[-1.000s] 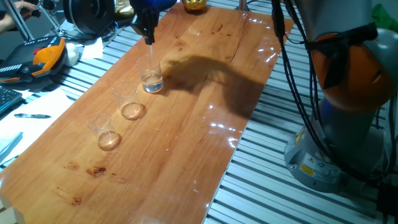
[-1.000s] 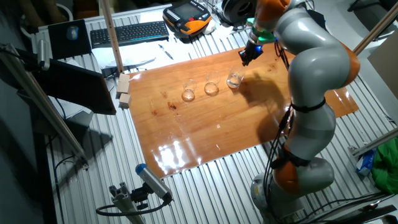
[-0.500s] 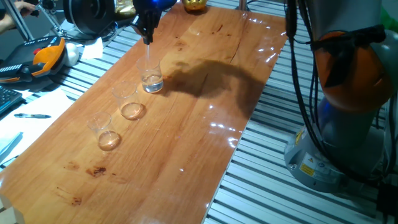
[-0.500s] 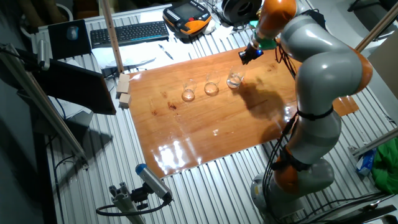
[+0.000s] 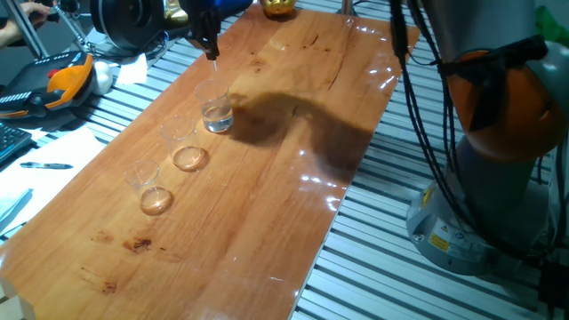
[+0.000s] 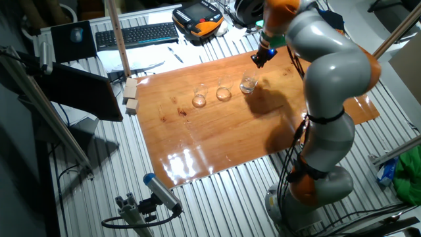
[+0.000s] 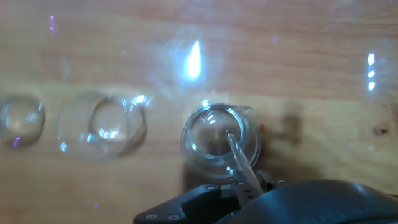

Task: Stir the beaker with a glass rod

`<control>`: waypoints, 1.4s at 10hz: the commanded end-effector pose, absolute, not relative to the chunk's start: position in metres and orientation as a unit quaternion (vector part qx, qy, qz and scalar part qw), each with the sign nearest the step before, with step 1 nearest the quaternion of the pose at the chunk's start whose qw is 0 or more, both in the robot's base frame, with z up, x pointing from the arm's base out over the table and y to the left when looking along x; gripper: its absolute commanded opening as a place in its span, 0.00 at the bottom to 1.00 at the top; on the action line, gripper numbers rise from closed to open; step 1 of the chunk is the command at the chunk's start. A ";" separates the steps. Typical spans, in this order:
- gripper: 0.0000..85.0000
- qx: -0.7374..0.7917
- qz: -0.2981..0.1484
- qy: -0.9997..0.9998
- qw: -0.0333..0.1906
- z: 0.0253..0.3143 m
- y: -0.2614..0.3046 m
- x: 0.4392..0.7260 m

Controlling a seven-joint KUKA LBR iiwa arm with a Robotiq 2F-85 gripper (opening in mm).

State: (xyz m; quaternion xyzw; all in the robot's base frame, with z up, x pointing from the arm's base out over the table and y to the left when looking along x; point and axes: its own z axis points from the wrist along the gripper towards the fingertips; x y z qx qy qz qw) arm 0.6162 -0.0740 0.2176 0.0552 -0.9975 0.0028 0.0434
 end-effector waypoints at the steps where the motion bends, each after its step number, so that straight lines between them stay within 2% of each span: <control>1: 0.00 0.037 -0.017 -0.997 0.062 0.216 -0.074 0.616; 3: 0.00 0.009 -0.041 -0.995 0.088 0.212 -0.072 0.617; 4: 0.00 -0.007 -0.056 -0.994 0.090 0.210 -0.071 0.618; 5: 0.00 -0.026 -0.068 -0.995 0.075 0.208 -0.070 0.618; 7: 0.00 -0.041 -0.082 -0.996 0.019 0.209 -0.070 0.620; 8: 0.00 -0.040 -0.072 -0.997 -0.012 0.209 -0.070 0.620; 11: 0.00 -0.018 -0.025 -0.996 -0.085 0.213 -0.072 0.622; 12: 0.00 -0.001 -0.015 -0.996 -0.087 0.213 -0.073 0.622; 13: 0.00 0.018 -0.007 -0.998 -0.059 0.215 -0.073 0.622; 14: 0.00 0.038 0.000 -0.999 -0.012 0.216 -0.074 0.622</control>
